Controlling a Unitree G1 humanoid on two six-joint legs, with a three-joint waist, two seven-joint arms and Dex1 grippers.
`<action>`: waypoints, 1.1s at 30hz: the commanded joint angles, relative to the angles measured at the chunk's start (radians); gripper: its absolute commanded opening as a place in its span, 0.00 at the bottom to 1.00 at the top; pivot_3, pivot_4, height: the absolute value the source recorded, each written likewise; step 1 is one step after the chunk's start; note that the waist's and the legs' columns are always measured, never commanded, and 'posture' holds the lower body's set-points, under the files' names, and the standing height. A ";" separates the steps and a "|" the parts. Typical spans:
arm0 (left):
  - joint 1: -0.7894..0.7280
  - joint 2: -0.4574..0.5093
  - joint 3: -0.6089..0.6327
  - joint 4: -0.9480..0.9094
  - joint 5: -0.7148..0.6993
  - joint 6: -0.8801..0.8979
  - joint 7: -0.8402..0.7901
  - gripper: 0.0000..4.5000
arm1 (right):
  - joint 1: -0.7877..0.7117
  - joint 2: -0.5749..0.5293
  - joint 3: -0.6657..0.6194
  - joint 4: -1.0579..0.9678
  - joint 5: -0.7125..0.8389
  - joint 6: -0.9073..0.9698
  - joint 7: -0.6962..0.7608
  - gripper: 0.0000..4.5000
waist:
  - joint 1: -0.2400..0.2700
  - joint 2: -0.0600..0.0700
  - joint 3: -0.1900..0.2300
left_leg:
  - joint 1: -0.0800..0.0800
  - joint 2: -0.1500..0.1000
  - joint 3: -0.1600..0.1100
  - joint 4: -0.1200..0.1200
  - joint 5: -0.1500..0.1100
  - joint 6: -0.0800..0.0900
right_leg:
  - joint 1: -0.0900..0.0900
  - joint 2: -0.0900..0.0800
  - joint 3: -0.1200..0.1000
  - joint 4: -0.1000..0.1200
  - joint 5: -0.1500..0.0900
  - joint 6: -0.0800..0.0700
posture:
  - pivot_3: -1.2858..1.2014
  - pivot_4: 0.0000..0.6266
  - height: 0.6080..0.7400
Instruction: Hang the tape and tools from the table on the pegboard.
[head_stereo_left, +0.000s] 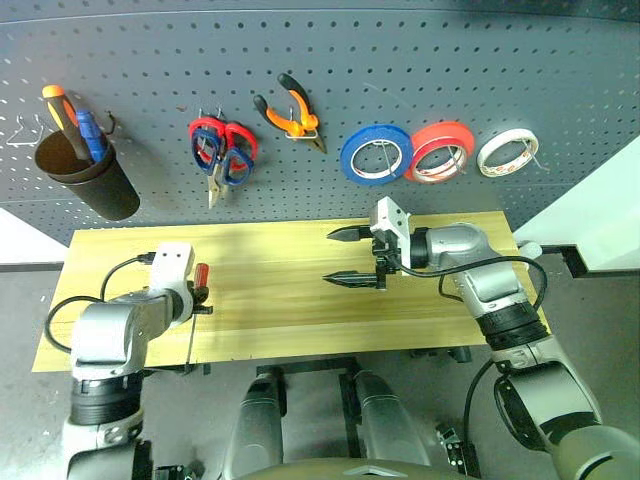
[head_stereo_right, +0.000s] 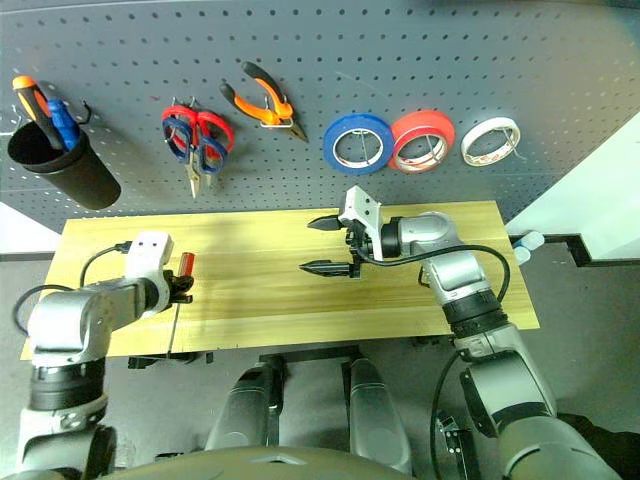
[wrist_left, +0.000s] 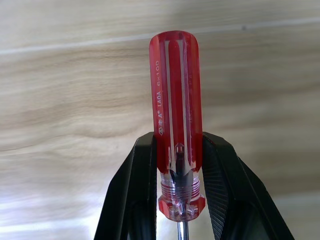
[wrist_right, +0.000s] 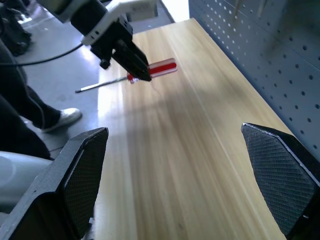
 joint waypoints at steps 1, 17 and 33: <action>0.127 0.086 0.009 -0.202 -0.082 -0.092 -0.147 0.20 | -0.031 -0.023 -0.061 -0.066 0.061 0.022 0.025 1.00 | 0.000 -0.002 -0.009 | -0.001 0.000 0.000 -0.001 0.000 0.000 | -0.001 0.000 0.000 -0.001 0.000 0.000 | 0.59 0.23 1.00; 0.487 -0.147 0.243 -0.240 -0.060 -1.100 -0.281 0.20 | -0.050 -0.096 -0.203 -0.178 0.243 0.145 0.052 1.00 | 0.031 -0.007 -0.118 | -0.004 0.001 0.003 -0.005 0.001 -0.002 | -0.003 -0.001 -0.001 -0.009 0.000 -0.008 | 0.61 0.08 1.00; 0.227 -0.055 0.401 -0.157 -0.183 -1.272 -0.192 0.20 | -0.130 -0.073 -0.202 -0.167 0.310 0.169 0.070 1.00 | 0.063 -0.003 -0.175 | 0.009 0.003 0.004 -0.005 0.001 -0.002 | 0.010 0.001 -0.001 -0.012 0.003 -0.008 | 0.65 0.04 1.00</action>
